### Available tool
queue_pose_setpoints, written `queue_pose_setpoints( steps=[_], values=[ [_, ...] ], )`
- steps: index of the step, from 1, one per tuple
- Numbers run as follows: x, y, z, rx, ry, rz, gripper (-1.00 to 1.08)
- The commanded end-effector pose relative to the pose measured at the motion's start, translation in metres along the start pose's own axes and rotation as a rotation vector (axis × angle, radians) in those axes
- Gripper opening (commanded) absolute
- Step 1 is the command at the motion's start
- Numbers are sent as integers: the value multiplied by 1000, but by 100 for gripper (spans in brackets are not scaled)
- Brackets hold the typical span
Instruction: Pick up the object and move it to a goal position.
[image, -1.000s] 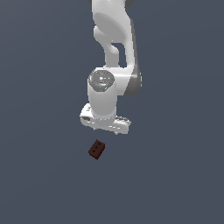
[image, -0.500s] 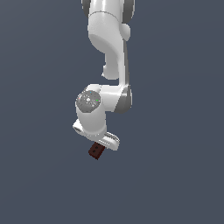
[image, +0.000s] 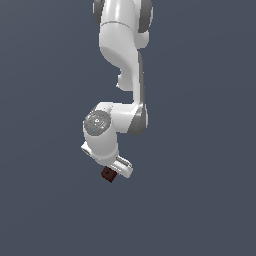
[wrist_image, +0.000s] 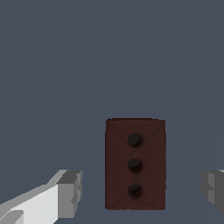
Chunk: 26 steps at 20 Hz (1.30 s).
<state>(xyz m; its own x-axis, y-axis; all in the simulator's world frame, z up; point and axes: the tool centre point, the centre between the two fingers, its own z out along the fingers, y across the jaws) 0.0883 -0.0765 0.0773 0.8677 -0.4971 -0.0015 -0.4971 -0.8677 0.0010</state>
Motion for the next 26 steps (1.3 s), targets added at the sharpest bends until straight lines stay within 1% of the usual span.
queue_pose_setpoints(
  steps=[1,5,11,17,18,26],
  values=[
    [0,0,1,0,0,0,100],
    [0,0,14,0,1,1,100],
    [0,0,45,1,1,4,100],
    [1,0,50,1,2,5,100],
    [1,0,50,1,2,5,-100],
    [1,0,50,1,2,5,-100]
  ],
)
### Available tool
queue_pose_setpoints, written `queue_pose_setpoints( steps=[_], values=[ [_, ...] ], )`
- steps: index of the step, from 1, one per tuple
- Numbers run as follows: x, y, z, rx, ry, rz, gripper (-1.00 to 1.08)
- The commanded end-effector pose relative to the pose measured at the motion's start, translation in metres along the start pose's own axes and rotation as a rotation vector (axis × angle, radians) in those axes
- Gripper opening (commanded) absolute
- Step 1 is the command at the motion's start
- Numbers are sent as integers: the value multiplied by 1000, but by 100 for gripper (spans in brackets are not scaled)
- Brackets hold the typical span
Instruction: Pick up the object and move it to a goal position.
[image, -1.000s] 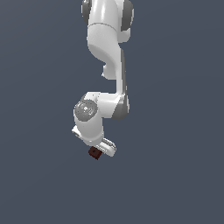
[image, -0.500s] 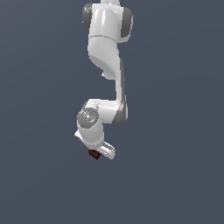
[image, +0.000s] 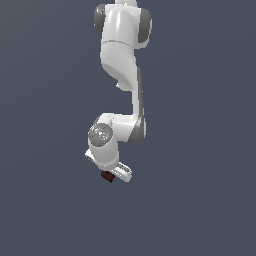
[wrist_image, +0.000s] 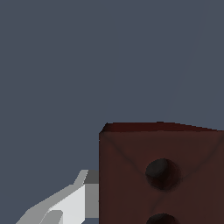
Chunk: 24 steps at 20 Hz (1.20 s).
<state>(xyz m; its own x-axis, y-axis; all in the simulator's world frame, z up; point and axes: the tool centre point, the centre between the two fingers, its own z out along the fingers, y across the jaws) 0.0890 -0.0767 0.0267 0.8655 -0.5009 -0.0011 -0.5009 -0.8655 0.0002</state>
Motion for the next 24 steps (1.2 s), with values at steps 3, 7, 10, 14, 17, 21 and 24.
queue_pose_setpoints(
  steps=[3,7,10,14,17,21,24],
  values=[
    [0,0,0,0,0,0,-100],
    [0,2,-7,0,0,0,-100],
    [-1,5,-17,0,0,0,-100],
    [-2,11,-40,0,0,0,-100],
    [-2,18,-64,0,0,0,-100],
    [-3,29,-105,0,0,0,-100],
    [-4,38,-140,0,0,0,-100]
  ],
)
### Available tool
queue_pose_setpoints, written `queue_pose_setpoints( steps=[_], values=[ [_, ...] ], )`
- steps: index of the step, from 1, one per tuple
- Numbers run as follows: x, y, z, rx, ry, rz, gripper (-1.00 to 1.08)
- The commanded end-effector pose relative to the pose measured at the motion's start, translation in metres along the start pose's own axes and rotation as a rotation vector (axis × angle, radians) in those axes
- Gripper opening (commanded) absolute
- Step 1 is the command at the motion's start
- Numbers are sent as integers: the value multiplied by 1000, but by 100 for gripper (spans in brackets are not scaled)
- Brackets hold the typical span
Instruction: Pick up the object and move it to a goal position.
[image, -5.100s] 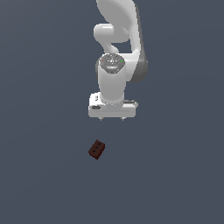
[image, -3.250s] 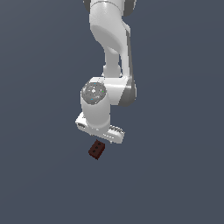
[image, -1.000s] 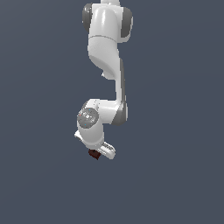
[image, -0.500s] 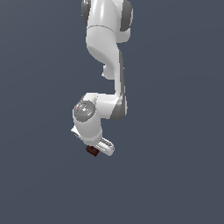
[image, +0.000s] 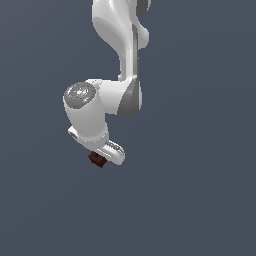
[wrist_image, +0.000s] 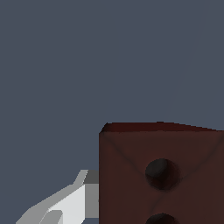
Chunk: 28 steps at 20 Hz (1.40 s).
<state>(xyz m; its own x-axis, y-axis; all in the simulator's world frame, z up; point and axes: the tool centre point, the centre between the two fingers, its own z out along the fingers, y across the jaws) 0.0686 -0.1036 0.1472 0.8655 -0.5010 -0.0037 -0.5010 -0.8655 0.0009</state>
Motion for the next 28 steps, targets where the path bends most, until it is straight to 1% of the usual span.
queue_pose_setpoints(
  steps=[1,11,16,22,28],
  values=[
    [0,8,-31,2,3,1,-100],
    [-2,39,-144,1,3,1,-100],
    [-1,50,-190,1,3,1,-100],
    [0,59,-224,1,4,1,-100],
    [2,61,-236,1,4,0,-100]
  ],
)
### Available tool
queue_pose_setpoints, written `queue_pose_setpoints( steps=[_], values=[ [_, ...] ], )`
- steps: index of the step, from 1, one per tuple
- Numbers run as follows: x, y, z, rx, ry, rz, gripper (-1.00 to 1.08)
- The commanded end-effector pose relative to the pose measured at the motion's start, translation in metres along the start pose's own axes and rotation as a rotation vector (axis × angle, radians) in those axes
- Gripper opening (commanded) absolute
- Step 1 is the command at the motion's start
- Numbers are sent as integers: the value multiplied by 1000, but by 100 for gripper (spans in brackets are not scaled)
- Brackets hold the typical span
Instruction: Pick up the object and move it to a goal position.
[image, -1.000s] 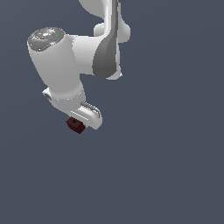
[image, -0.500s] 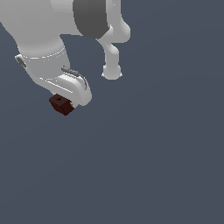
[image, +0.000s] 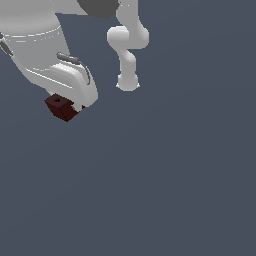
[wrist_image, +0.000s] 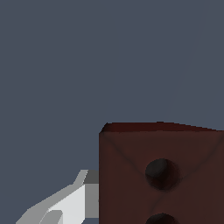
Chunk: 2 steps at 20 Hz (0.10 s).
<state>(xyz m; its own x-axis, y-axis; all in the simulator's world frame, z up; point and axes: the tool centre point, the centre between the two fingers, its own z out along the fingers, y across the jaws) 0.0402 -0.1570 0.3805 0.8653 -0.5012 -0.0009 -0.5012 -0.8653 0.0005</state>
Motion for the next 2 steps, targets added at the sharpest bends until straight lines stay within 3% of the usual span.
queue_pose_setpoints(
  steps=[1,2],
  values=[
    [1,0,-3,0,1,0,-100],
    [1,0,-3,0,1,0,-100]
  ],
)
